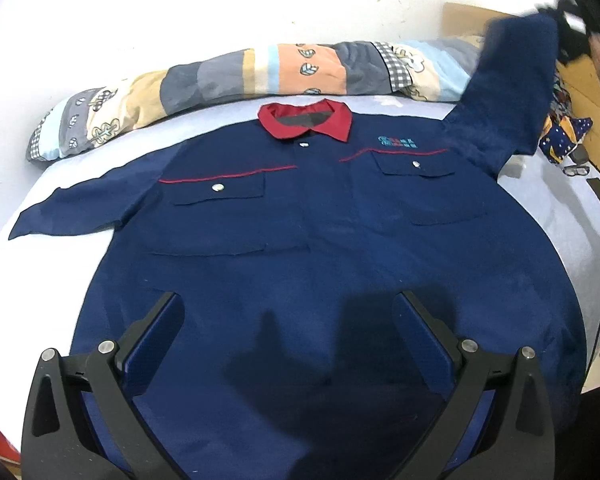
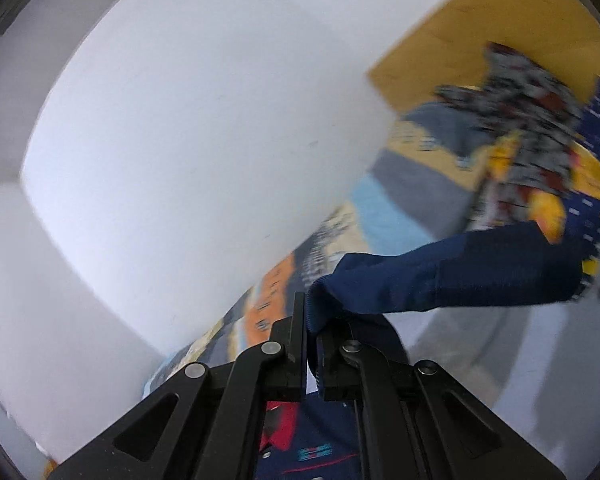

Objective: Fold large clothes
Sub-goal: 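Lift the sleeve with the right tool and carry it across the jacket front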

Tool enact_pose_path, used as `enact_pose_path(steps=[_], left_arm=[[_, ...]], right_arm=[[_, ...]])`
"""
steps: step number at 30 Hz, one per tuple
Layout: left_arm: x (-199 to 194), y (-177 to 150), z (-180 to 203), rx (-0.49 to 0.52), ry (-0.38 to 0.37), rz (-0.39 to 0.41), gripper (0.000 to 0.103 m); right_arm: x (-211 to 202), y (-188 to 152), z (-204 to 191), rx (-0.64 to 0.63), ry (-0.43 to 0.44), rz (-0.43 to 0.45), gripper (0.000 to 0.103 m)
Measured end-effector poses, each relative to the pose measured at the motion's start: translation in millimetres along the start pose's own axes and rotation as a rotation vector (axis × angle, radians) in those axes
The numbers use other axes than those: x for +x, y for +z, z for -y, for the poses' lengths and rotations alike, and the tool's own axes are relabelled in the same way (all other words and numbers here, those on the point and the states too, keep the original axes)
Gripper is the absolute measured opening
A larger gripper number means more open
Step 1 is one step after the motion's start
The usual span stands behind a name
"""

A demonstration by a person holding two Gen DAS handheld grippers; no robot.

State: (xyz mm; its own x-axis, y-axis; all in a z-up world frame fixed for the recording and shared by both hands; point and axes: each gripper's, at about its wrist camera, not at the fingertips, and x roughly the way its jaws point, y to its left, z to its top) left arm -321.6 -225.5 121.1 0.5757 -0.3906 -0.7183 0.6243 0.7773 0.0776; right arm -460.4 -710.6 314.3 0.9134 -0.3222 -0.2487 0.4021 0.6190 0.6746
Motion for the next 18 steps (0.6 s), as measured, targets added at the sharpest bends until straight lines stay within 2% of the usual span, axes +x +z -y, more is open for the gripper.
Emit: enact_pose_path(steps=[5, 9, 13, 16, 18], left_arm=[[-14.7, -0.1, -15.8, -0.033, -0.005, 0.035, 0.103], [-25.3, -0.9, -36.2, -0.069, 0.008, 0.062, 0.103], [-33.0, -4.2, -62.2, -0.123, 0.021, 0.074, 0.103], [-35.9, -6.7, -79.3, -0.157, 0.036, 0.078, 0.103], [-35.7, -8.0, -88.6, -0.181, 0.041, 0.075, 0.103]], right_arm=[[28.0, -28.2, -102.7, -0.14, 0.087, -0.085, 0.003], [62.7, -83.9, -173.1, -0.248, 0.135, -0.193, 0.003], [110.8, -169.9, -219.3, -0.34, 0.146, -0.341, 0.003], [150.2, -251.6, -239.3, -0.429, 0.118, -0.458, 0.003], [177.9, -318.1, -245.1, -0.523, 0.063, -0.545, 0.003]])
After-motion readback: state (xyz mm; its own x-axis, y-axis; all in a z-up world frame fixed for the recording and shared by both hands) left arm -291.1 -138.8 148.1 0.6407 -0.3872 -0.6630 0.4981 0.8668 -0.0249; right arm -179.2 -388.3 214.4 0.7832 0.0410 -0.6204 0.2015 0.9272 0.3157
